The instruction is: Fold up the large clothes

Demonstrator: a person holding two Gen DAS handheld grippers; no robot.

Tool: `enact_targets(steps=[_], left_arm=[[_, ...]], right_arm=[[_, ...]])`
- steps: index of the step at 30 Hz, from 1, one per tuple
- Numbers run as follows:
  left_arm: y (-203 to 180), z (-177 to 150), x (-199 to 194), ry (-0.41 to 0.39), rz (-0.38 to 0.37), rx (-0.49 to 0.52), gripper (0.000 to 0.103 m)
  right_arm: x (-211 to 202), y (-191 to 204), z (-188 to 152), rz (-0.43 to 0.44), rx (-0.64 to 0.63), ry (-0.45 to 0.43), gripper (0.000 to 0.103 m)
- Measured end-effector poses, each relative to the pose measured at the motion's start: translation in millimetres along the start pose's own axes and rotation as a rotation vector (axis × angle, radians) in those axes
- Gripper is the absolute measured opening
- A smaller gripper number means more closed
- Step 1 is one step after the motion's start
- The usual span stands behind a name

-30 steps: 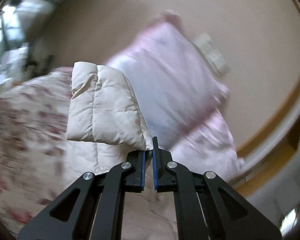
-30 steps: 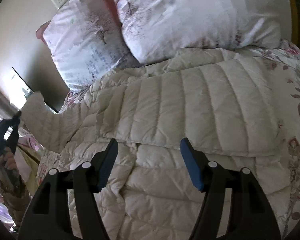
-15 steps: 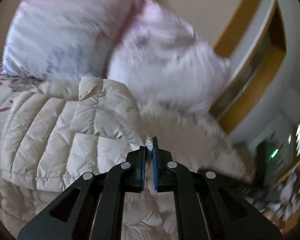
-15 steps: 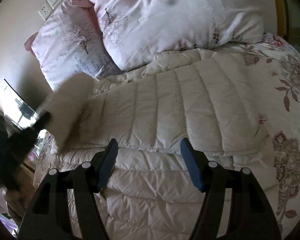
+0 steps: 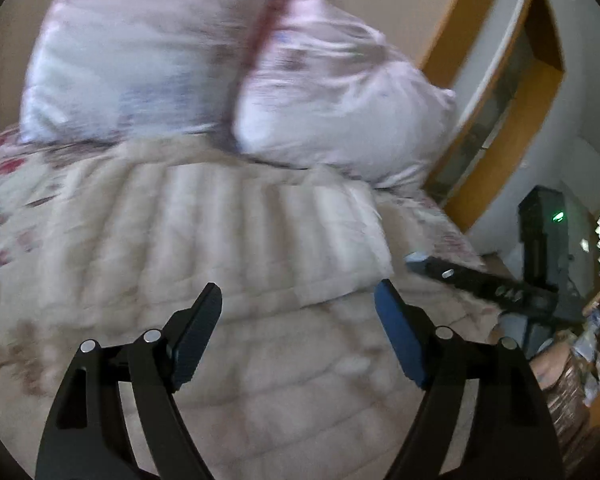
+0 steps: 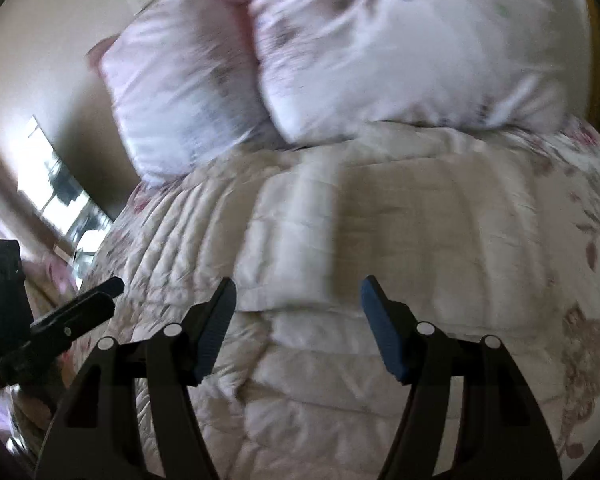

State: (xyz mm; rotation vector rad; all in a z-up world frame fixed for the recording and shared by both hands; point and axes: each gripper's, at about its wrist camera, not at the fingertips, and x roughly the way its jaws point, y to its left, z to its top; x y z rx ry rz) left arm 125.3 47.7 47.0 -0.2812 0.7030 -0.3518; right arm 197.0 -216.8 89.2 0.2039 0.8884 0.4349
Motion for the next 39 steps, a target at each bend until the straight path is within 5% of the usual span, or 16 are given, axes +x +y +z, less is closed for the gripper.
enact_targets(steps=[8, 14, 16, 18, 23, 35, 39], left_arm=[[80.2, -38.2, -45.3, 0.032, 0.207, -0.095, 0.080], [120.6, -60.6, -66.0, 0.047, 0.234, -0.176, 0.079], [123.4, -64.0, -67.1, 0.048, 0.229, -0.182, 0.079], [123.9, -67.2, -67.9, 0.052, 0.227, -0.183, 0.079], [127.6, -73.3, -67.9, 0.060, 0.212, -0.191, 0.079], [134.9, -84.9, -68.6, 0.092, 0.163, -0.218, 0.079], [137.9, -92.2, -71.3, 0.097, 0.099, -0.248, 0.076]], right_arm=[[23.9, -30.1, 6.8, -0.075, 0.169, 0.008, 0.064], [52.1, -42.6, 1.8, -0.039, 0.219, 0.093, 0.034], [59.0, -39.3, 1.5, -0.021, 0.205, 0.106, 0.008], [54.6, -34.3, 2.5, -0.020, 0.187, 0.070, 0.005], [35.1, -31.8, 7.6, -0.067, 0.162, -0.032, 0.004], [63.5, -50.1, -0.1, -0.170, 0.204, 0.065, 0.007], [62.4, -49.4, 0.4, -0.165, 0.189, 0.073, 0.018]])
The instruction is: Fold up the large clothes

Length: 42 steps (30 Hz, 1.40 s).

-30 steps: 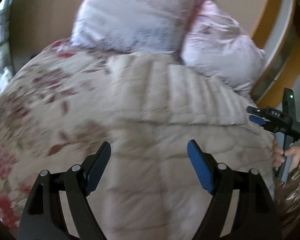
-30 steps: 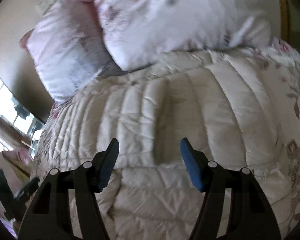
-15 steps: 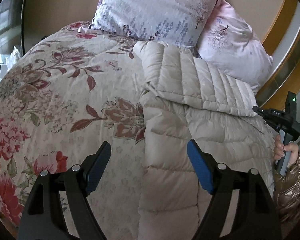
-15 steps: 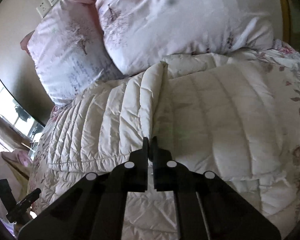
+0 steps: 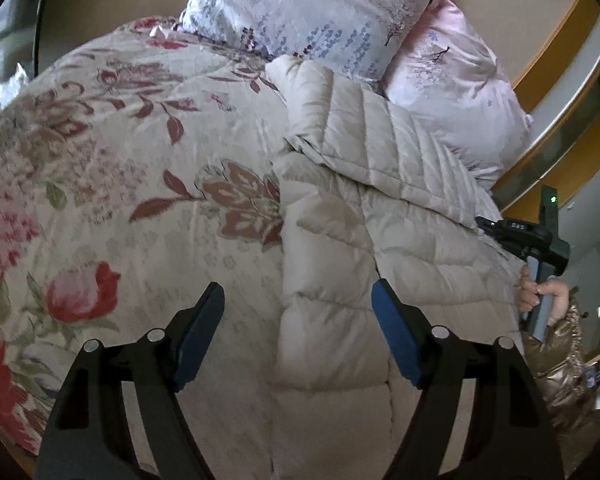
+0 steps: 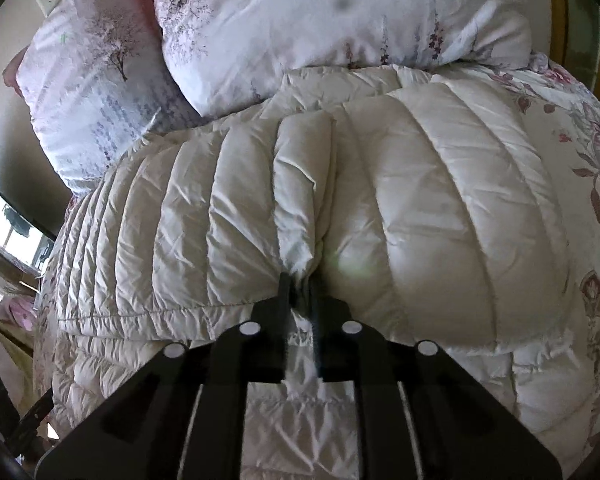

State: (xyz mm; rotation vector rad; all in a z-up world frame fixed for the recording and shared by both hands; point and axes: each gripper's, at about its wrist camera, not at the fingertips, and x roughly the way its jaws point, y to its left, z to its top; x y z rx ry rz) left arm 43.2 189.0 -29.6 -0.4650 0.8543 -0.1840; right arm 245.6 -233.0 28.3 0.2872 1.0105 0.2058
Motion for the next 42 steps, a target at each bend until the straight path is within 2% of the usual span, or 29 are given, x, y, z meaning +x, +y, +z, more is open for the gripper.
enact_targets(steps=[2, 4, 6, 10, 13, 17, 23, 30, 33, 39, 41, 42], left_arm=[[0.7, -4.2, -1.4, 0.002, -0.019, -0.008, 0.076], [1.6, -9.0, -4.8, -0.004, -0.043, -0.013, 0.076], [1.5, -13.9, -8.4, -0.007, -0.067, -0.019, 0.075], [1.9, -23.9, -14.3, -0.008, -0.101, -0.023, 0.075], [2.6, -34.9, -21.2, -0.008, -0.133, -0.026, 0.075], [2.4, -49.0, -30.3, -0.006, -0.167, -0.029, 0.075], [0.5, -70.6, -44.8, 0.012, -0.213, -0.018, 0.075], [3.9, -88.6, -59.1, 0.036, -0.258, 0.002, 0.075], [2.9, -93.5, -61.7, 0.053, -0.256, 0.019, 0.075], [6.2, -106.2, -47.4, 0.134, -0.218, 0.011, 0.075], [10.8, -108.0, -39.5, 0.147, -0.224, -0.014, 0.075], [13.2, -108.1, -34.2, 0.151, -0.235, -0.032, 0.075]], right_arm=[[-9.9, -1.6, -3.5, 0.031, -0.003, 0.002, 0.032], [-23.6, -8.2, -9.0, 0.074, -0.003, 0.002, 0.051], [-39.0, -16.8, -16.8, 0.099, 0.000, -0.004, 0.060], [-76.8, -51.0, -41.2, 0.132, 0.019, -0.016, 0.070], [-104.2, -81.8, -65.3, 0.139, 0.042, -0.017, 0.074], [-135.3, -121.4, -105.7, 0.150, 0.076, 0.015, 0.077], [-161.0, -152.7, -158.7, 0.149, 0.072, 0.102, 0.079], [-167.4, -178.8, -197.6, 0.124, 0.078, 0.196, 0.087], [-154.7, -187.7, -208.9, 0.165, 0.104, 0.237, 0.087], [-124.0, -182.8, -226.5, 0.311, 0.135, 0.289, 0.087], [-118.5, -179.7, -229.1, 0.340, 0.140, 0.294, 0.079], [-116.9, -178.6, -230.4, 0.359, 0.142, 0.294, 0.070]])
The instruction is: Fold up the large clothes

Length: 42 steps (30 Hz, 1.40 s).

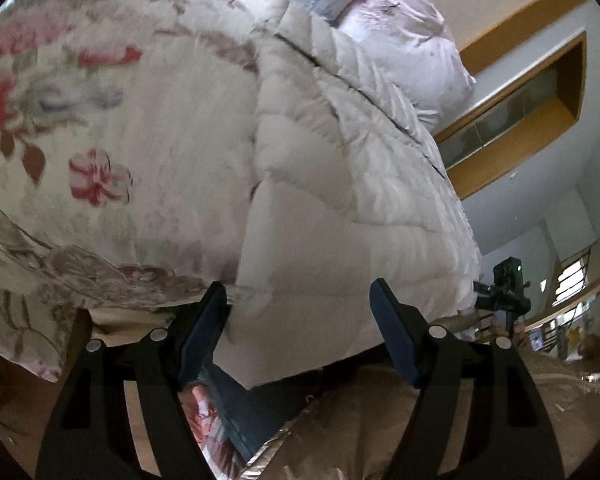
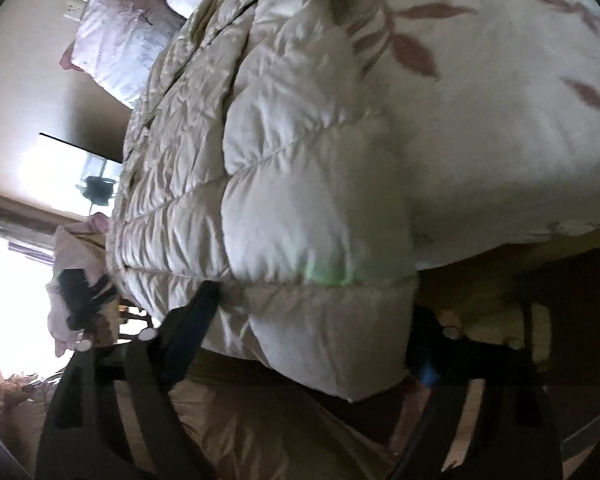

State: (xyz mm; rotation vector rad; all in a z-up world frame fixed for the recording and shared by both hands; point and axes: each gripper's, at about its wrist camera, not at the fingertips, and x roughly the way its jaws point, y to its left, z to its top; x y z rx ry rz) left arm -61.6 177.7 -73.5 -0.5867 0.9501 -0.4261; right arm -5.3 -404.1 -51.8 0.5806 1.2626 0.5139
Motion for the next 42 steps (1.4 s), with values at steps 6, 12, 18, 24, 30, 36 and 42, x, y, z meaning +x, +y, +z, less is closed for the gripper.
enact_targets(steps=[6, 12, 18, 24, 30, 36, 42], left_arm=[[0.4, -1.7, 13.5, 0.035, -0.074, -0.017, 0.051], [-11.5, 2.4, -0.6, 0.011, -0.113, 0.009, 0.019], [-49.4, 31.7, -29.3, -0.134, -0.060, 0.115, 0.013], [-61.7, 86.4, -42.7, -0.306, 0.047, 0.102, 0.013], [-85.2, 147.5, -29.6, -0.408, 0.182, 0.162, 0.013], [-96.0, 202.2, -17.2, -0.451, 0.236, 0.186, 0.013], [-98.3, 256.7, 4.8, -0.473, 0.254, 0.183, 0.013]], right_arm=[[-2.2, 15.9, -6.9, 0.072, -0.063, -0.009, 0.025], [-22.9, 58.4, 2.7, 0.067, -0.194, -0.098, 0.017], [-62.9, 105.9, 25.2, 0.001, -0.344, -0.350, 0.015], [-75.3, 153.1, 63.7, -0.240, -0.435, -0.632, 0.015], [-58.4, 181.5, 106.9, -0.459, -0.501, -0.801, 0.015], [-40.5, 194.0, 147.4, -0.585, -0.528, -0.861, 0.015], [-28.3, 204.0, 189.0, -0.627, -0.519, -0.921, 0.015]])
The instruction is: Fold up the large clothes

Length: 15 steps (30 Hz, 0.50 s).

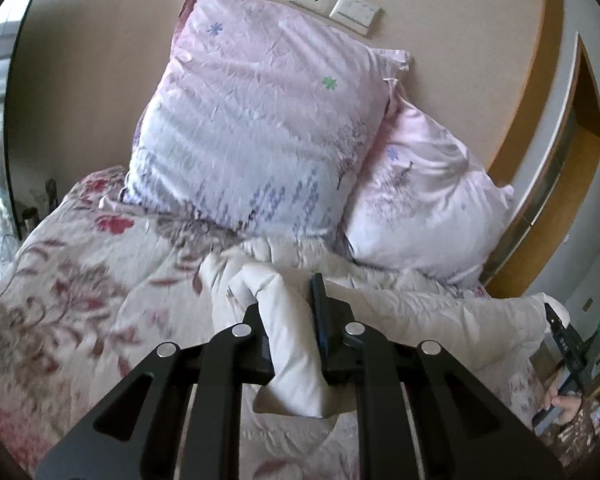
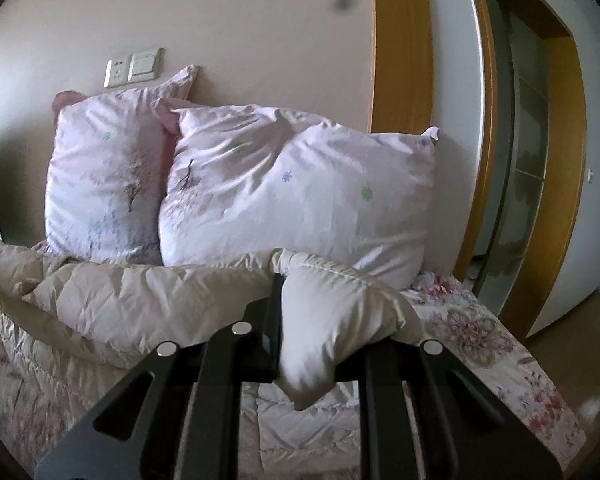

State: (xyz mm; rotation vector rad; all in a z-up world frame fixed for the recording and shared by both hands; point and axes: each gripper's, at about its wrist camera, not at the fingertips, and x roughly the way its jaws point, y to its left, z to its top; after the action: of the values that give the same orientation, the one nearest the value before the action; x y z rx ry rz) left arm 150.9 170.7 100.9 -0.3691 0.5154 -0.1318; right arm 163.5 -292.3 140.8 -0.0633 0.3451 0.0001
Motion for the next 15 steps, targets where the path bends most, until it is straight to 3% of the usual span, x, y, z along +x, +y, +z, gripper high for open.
enact_targets(steps=[7, 15], left_arm=[[33.5, 0.4, 66.4, 0.079, -0.006, -0.139, 0.013], [48.8, -1.8, 97.1, 0.123, -0.017, -0.221, 0.013]], right_arm=[[77.4, 6.4, -10.6, -0.013, 0.042, 0.140, 0.015], [126.8, 2.6, -21.4, 0.009, 0.141, 0.262, 0.017]])
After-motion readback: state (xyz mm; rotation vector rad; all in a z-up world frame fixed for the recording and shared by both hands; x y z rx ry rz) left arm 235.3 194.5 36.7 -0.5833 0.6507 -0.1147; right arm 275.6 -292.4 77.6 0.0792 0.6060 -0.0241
